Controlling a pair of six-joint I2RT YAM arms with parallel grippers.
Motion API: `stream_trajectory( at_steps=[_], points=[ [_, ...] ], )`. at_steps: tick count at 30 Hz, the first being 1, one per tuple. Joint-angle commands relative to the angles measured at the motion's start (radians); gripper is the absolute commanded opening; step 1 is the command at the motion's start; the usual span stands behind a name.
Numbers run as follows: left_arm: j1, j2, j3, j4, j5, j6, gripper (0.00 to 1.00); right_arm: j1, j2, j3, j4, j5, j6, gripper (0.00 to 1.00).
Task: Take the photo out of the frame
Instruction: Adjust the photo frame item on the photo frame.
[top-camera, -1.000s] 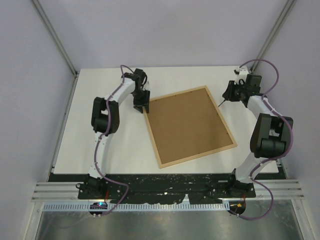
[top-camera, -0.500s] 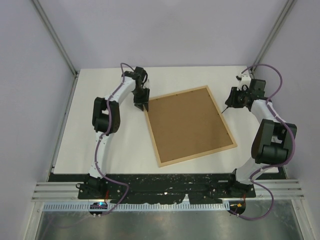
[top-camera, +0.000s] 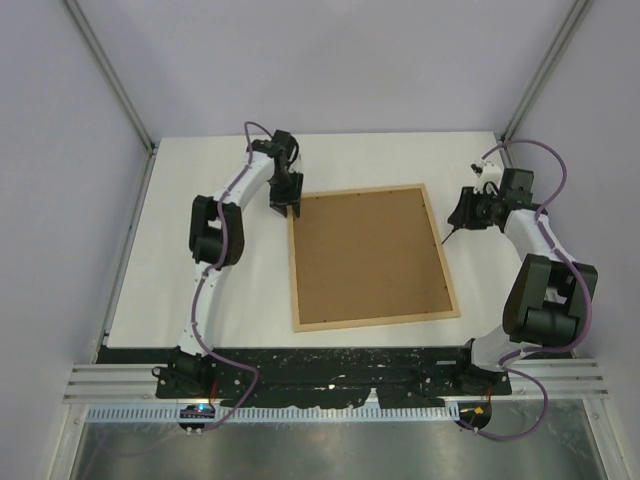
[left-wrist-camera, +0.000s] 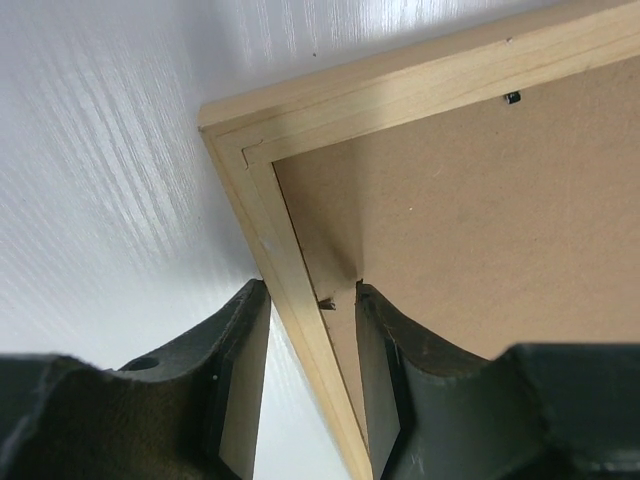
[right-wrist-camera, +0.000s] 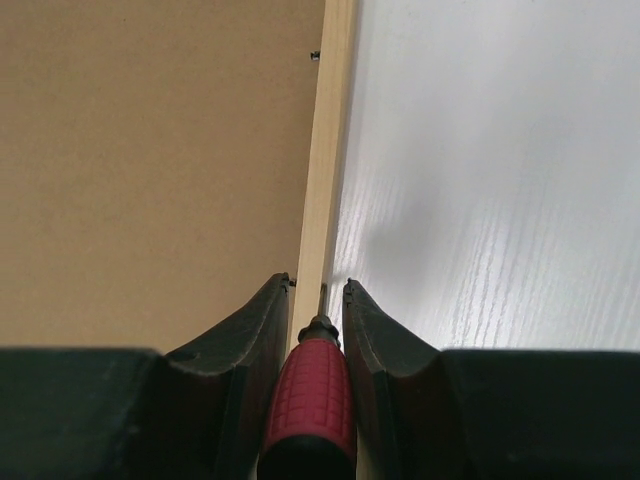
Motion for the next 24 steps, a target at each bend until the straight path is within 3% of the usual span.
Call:
stream_trajectory(
  at_steps=[1, 12, 24],
  points=[
    [-0.035, 0.015, 0.066, 0.029, 0.046, -0.011, 0.42, 0.023, -0.051, -0.020, -0.065, -0.158, 0.056, 0.08],
    [-0.042, -0.043, -0.045, 0.009, 0.003, 0.035, 0.38, 0.027, -0.058, -0.043, 0.018, -0.139, 0.112, 0.08],
    [-0.062, -0.056, -0.066, 0.012, -0.016, 0.037, 0.34, 0.028, -0.095, -0.063, 0.035, -0.127, 0.108, 0.08]
  ],
)
